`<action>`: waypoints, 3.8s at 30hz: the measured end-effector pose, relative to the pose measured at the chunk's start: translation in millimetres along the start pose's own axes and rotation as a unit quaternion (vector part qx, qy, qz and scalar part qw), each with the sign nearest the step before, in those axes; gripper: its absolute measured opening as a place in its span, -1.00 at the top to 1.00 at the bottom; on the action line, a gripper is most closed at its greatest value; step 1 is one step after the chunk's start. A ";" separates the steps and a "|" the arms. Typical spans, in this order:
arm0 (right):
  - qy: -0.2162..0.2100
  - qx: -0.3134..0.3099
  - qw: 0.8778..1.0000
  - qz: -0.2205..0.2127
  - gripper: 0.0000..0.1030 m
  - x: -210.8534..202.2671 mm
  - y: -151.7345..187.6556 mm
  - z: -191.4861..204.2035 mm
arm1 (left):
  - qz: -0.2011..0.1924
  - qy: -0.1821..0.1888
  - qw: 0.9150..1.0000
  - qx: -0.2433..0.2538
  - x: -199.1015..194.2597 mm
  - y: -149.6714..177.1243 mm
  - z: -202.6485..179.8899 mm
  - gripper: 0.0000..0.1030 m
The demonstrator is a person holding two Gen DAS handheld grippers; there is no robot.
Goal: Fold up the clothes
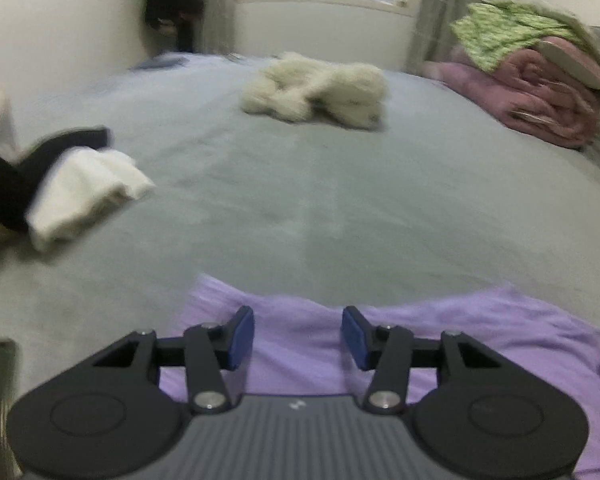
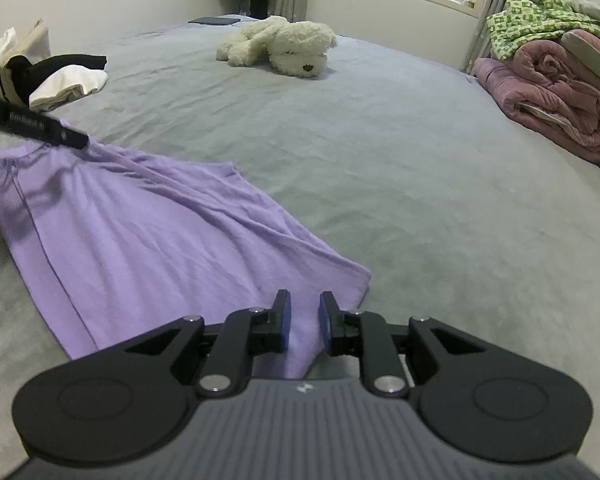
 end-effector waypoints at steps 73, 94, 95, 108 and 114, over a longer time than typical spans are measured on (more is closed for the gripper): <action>-0.147 0.386 0.906 -0.089 0.62 -9.3 11.6 -108.7 | -0.016 0.159 0.972 0.174 -73.6 69.7 -118.2 -0.23; -0.207 0.410 0.886 -0.067 0.65 -31.8 64.9 -50.9 | -0.007 0.156 0.973 0.171 -69.0 68.2 -116.7 -0.25; -0.209 0.410 0.885 -0.068 0.65 -34.0 67.8 -49.0 | -0.008 0.156 0.973 0.171 -68.7 68.4 -116.9 -0.25; -0.214 0.424 0.877 -0.075 0.82 -41.3 81.6 -37.8 | -0.012 0.150 0.974 0.172 -68.1 70.1 -118.0 -0.28; -0.223 0.486 0.840 -0.094 0.87 -42.2 92.1 -42.6 | -0.010 0.149 0.974 0.172 -68.1 69.0 -118.6 -0.28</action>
Point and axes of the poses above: each gripper's, at about its wrist camera, not at the fingertips, and x roughly the way its jaws point, z to its left, y to its underside, the point moved 2 cm from there along x, roughly the way its jaws point, and after that the axes turned 12 degrees about -y, right-handed, at the moved point
